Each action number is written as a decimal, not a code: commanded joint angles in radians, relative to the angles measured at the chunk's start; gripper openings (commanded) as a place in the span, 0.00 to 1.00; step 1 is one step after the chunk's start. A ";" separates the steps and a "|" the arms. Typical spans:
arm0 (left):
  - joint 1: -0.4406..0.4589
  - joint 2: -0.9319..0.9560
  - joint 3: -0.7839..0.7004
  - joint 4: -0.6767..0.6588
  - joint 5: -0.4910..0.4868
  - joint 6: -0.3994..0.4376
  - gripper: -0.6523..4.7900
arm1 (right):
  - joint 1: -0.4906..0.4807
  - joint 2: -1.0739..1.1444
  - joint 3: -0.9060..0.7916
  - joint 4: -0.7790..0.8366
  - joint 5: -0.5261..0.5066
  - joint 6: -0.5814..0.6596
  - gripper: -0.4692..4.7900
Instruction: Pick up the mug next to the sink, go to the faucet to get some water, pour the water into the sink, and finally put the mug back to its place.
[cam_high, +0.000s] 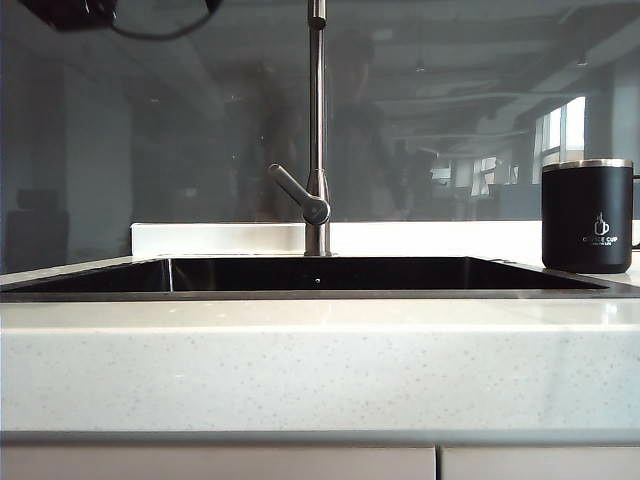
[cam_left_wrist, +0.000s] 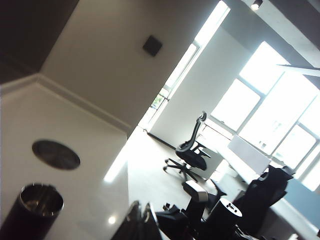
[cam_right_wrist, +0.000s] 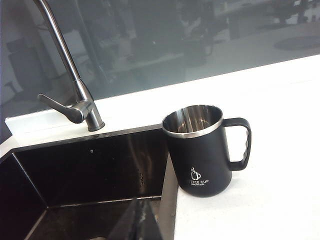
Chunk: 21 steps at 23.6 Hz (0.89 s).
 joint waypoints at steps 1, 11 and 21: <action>0.031 -0.085 0.005 0.048 -0.042 0.069 0.11 | 0.000 0.001 -0.001 0.012 0.000 -0.001 0.08; 0.266 -0.400 -0.033 0.042 -0.167 0.201 0.12 | 0.000 0.001 -0.001 0.013 0.003 -0.001 0.08; 0.701 -0.863 -0.603 -0.099 -0.235 0.468 0.11 | 0.000 0.001 -0.001 0.013 0.003 -0.001 0.08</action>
